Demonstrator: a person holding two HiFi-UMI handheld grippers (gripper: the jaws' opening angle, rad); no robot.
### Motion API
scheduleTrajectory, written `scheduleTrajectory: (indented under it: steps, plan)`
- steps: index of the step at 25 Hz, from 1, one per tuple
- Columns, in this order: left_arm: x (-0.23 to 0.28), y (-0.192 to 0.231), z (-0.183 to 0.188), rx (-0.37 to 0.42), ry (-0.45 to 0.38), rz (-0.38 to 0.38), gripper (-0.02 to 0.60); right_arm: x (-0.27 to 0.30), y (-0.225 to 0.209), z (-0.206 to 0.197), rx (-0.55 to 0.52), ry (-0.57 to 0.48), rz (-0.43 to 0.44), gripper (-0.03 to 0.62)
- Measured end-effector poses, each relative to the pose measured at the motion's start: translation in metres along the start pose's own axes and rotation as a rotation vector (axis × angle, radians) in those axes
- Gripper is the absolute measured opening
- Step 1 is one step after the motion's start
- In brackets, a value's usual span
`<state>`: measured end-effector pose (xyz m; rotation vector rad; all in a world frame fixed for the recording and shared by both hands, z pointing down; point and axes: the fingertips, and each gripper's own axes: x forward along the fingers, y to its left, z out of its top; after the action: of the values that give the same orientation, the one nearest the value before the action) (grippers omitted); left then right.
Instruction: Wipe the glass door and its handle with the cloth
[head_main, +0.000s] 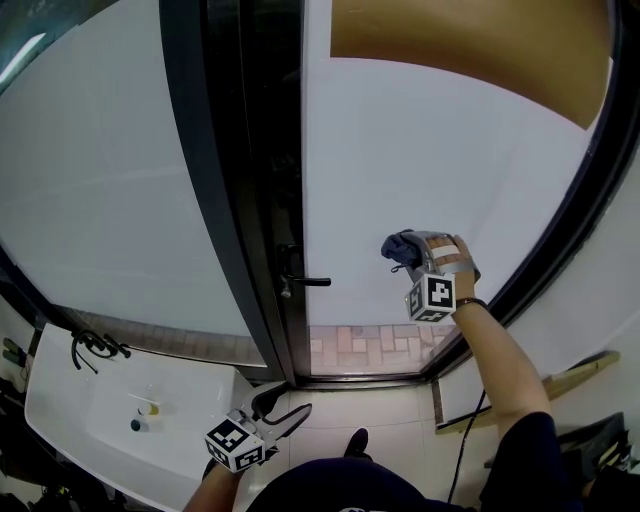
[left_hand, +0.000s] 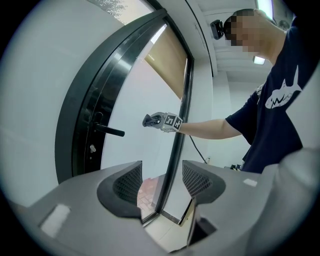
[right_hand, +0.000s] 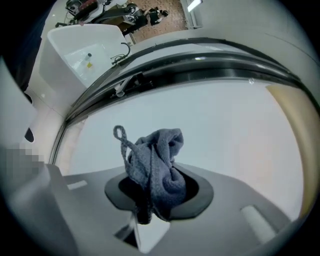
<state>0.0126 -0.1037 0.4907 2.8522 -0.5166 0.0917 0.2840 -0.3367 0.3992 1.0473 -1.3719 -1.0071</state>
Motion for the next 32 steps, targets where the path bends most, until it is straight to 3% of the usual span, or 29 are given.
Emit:
scheduleTrajectory:
  steps: [7,10,12,18,22,28,32]
  plan:
    - [-0.003,-0.001,-0.001,0.003,0.001,0.003,0.247,-0.016,-0.007,-0.051,0.183,0.103,0.009,0.126]
    - [-0.008,0.000,-0.001,-0.002,-0.002,0.018,0.247,-0.024,-0.020,-0.030,0.382,0.026,0.024,0.126]
    - [-0.011,0.001,-0.003,-0.004,-0.004,0.024,0.247,-0.027,-0.033,0.001,0.429,-0.057,0.020,0.127]
    - [-0.016,0.002,-0.002,-0.008,-0.020,0.044,0.247,-0.011,-0.056,0.122,0.311,-0.251,0.019,0.127]
    - [-0.020,0.004,0.001,-0.011,-0.033,0.058,0.247,0.014,-0.055,0.177,0.177,-0.270,0.017,0.127]
    - [-0.026,0.009,-0.002,-0.024,-0.026,0.082,0.247,0.039,-0.048,0.190,0.105,-0.228,0.028,0.127]
    - [-0.023,0.009,-0.003,-0.024,-0.025,0.071,0.247,0.035,-0.040,0.168,0.102,-0.209,0.040,0.127]
